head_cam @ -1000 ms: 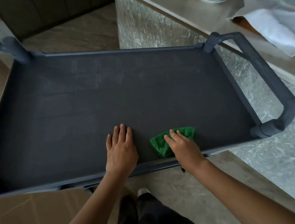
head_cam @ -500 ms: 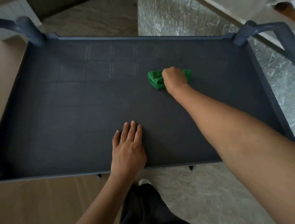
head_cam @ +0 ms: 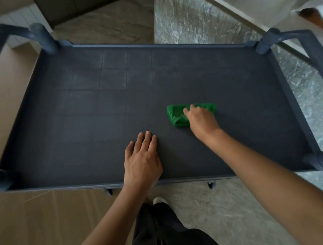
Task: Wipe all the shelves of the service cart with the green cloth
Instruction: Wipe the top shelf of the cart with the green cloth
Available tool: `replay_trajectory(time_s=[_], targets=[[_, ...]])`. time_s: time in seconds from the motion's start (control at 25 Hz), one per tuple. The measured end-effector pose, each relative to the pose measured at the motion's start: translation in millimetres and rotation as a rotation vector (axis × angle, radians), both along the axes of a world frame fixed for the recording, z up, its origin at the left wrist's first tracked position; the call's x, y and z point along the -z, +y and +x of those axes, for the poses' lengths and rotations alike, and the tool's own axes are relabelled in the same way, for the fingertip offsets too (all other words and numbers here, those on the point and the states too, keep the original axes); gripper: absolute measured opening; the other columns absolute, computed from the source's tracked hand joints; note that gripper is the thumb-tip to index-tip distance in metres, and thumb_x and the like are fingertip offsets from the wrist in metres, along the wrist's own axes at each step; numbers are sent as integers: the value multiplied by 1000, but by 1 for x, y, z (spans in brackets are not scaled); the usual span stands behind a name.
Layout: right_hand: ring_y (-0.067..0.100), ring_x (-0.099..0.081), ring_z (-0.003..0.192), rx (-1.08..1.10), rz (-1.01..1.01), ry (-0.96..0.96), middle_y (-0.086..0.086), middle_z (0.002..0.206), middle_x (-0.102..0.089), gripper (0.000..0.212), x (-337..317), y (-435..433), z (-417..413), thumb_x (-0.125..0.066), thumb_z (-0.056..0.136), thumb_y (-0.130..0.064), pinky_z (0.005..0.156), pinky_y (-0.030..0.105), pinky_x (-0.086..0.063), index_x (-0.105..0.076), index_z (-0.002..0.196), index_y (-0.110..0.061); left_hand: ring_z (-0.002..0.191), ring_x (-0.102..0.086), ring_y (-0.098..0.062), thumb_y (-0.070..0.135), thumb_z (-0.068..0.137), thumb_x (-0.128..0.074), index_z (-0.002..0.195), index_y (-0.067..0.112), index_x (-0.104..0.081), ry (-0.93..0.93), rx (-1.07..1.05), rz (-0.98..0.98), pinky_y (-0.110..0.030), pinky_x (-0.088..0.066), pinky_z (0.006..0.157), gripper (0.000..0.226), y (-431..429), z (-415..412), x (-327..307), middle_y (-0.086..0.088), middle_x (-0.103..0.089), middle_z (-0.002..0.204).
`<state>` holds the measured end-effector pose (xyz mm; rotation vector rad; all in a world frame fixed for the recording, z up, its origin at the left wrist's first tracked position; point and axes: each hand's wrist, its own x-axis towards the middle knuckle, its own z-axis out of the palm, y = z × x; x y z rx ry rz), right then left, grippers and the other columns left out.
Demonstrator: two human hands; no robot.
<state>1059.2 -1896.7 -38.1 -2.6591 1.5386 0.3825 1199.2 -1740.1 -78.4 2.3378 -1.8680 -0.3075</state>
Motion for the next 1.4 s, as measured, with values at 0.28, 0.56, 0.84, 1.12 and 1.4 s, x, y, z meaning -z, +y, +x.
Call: replay_trajectory(time_s=[0.28,0.56,0.84,1.12,1.4], targets=[[37,-32,137,65,113,-37,21,152,-26,55,9,108,-33,-32,94,7,104,39,-39,-26,147,-8,147,-13,-16,31,97,-33,150,21,-29,9,-4,-13,-37,-10,118,54,1,2,5,1,-23,158],[41,-34,135,75,78,-100,26,150,-27,55,13,132,-11,-32,97,4,103,41,-40,-24,148,-12,147,-11,-15,29,98,-36,148,23,-32,78,53,-31,-35,-7,118,51,3,21,3,2,-22,158],[41,-26,139,109,50,-215,23,153,-22,61,21,161,40,-32,96,4,106,44,-36,-21,150,-22,148,-6,-20,38,100,-32,150,24,-27,2,38,27,-49,-5,117,52,20,98,-5,-1,-16,160],[43,-6,143,179,144,-264,20,157,-10,54,29,155,43,-46,98,-29,115,55,-6,-24,147,-37,148,8,-19,56,97,-18,151,39,-6,-1,62,128,-64,7,111,58,23,109,4,6,2,161],[48,-12,140,130,58,-374,23,153,-22,48,44,101,52,-45,98,-13,113,57,-3,-39,142,-32,148,8,-19,57,96,-16,151,41,-6,-29,37,103,-63,9,110,59,21,106,11,7,0,161]])
